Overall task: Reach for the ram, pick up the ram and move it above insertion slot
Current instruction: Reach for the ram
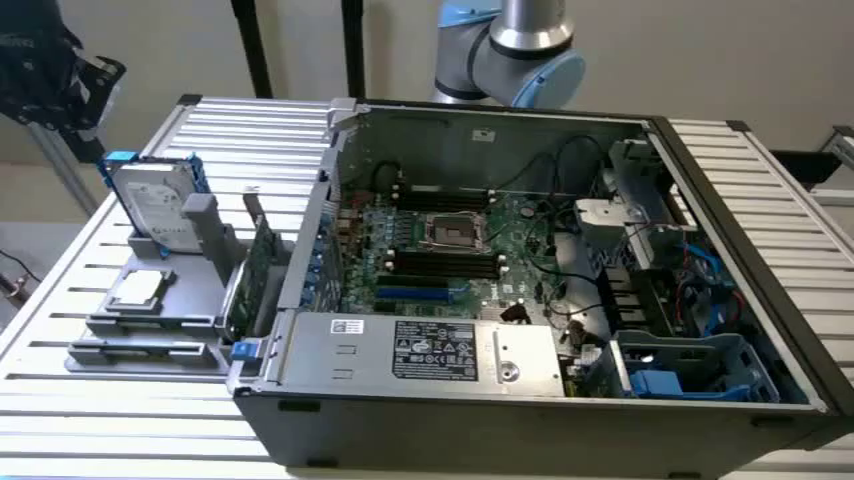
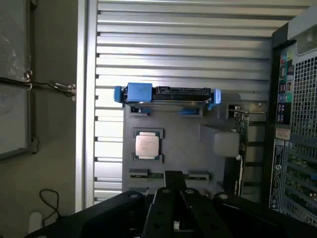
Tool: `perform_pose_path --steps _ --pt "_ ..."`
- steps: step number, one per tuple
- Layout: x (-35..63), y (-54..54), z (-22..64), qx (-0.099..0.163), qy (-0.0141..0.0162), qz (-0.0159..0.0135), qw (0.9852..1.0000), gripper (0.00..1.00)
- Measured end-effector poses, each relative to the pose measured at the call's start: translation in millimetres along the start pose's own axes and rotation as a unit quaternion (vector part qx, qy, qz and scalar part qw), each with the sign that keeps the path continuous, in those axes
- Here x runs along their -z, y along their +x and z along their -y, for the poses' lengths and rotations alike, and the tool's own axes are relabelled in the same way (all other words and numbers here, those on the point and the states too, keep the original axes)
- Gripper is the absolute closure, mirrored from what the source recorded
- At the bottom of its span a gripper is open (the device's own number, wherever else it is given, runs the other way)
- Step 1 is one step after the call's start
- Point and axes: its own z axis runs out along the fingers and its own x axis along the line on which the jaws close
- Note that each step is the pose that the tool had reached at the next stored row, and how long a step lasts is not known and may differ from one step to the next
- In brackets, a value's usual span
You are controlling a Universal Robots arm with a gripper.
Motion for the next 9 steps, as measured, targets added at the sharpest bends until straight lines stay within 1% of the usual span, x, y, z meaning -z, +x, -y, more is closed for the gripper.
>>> perform_pose_path --steps 9 --pt "0.0 0.0 0.0 0.0 0.0 0.0 1.0 0.89"
